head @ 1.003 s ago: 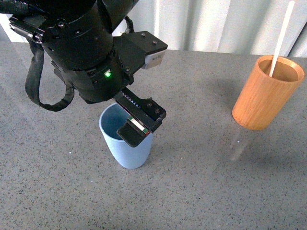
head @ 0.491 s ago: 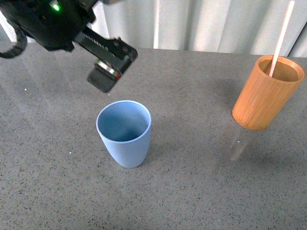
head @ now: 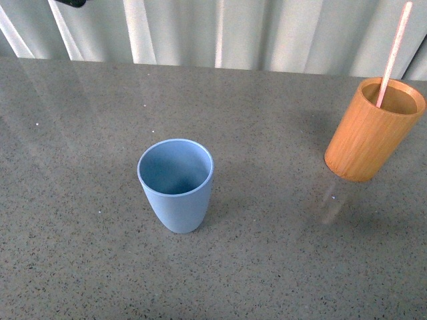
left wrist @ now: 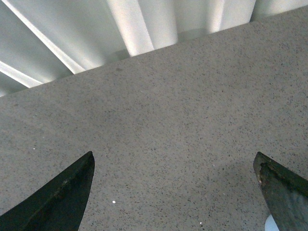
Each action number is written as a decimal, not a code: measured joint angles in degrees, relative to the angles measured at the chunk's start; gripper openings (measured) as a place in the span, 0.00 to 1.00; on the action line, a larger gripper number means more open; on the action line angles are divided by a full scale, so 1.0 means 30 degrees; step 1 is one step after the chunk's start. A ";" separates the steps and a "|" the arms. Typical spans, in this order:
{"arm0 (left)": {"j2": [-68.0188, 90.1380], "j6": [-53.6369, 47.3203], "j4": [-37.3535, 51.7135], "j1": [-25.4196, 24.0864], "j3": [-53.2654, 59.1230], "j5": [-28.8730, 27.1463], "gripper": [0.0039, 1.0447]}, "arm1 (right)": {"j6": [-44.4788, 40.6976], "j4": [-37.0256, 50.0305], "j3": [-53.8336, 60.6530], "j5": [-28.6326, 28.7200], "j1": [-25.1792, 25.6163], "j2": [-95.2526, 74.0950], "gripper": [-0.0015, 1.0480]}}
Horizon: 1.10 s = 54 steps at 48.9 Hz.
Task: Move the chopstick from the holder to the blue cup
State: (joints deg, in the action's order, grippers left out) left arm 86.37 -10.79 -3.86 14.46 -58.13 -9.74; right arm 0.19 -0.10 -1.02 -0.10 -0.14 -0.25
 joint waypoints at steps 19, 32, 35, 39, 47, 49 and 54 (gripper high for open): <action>-0.4422 0.3388 1.7726 -0.1894 1.1402 0.0299 0.25 | 0.0007 0.0000 0.0000 0.0000 0.0000 0.0000 0.90; -0.6790 0.3614 1.7894 -0.2652 1.4178 0.1195 0.03 | 0.0007 0.0000 0.0000 -0.0007 0.0000 0.0000 0.90; -0.7635 0.3621 1.7850 -0.2922 1.4885 0.1355 0.03 | 0.0007 0.0000 0.0000 0.0000 0.0000 0.0000 0.90; -0.8444 0.3621 1.7639 -0.3133 1.5511 0.1545 0.03 | 0.0007 0.0000 0.0000 0.0000 0.0000 0.0000 0.90; -1.0018 0.3621 1.7012 -0.3905 1.6524 0.2834 0.03 | 0.0007 0.0000 0.0000 -0.0007 0.0000 0.0000 0.90; -1.0520 0.3621 1.6757 -0.4320 1.6786 0.3140 0.03 | 0.0000 0.0000 0.0000 -0.0007 0.0000 0.0000 0.90; -1.1941 0.3628 1.5992 -0.4779 1.7405 0.3126 0.03 | 0.0007 0.0000 0.0000 0.0000 0.0000 0.0000 0.90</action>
State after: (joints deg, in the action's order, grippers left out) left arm 50.54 0.10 44.12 0.12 -5.91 -0.36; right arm 0.21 -0.10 -1.02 -0.10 -0.14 -0.25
